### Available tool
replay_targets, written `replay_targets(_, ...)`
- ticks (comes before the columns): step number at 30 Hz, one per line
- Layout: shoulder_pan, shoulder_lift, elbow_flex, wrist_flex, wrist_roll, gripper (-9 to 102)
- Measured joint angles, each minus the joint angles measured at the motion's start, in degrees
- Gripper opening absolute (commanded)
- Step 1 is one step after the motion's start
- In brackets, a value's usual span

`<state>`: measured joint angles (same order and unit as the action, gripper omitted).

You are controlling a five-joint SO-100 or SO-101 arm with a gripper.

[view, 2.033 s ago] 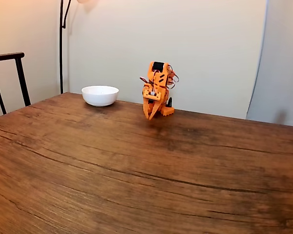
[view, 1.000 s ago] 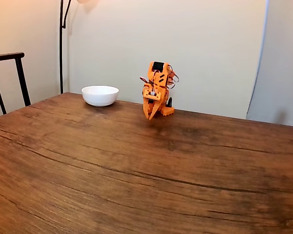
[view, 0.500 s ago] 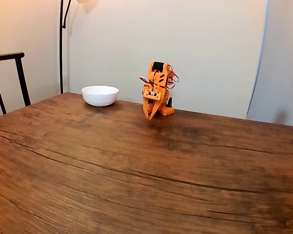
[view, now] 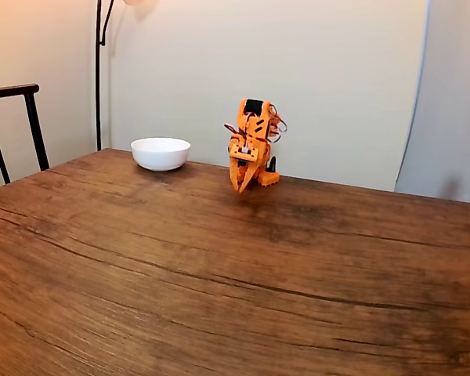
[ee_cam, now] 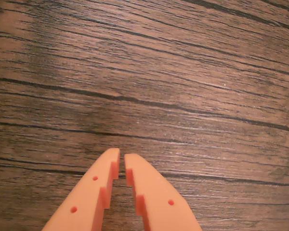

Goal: Grasp the cube and drop it in the bowl

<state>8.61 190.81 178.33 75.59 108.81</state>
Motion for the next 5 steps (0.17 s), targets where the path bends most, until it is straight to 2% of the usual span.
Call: replay_targets(5,0.0,0.0,0.0,0.0,0.0,0)
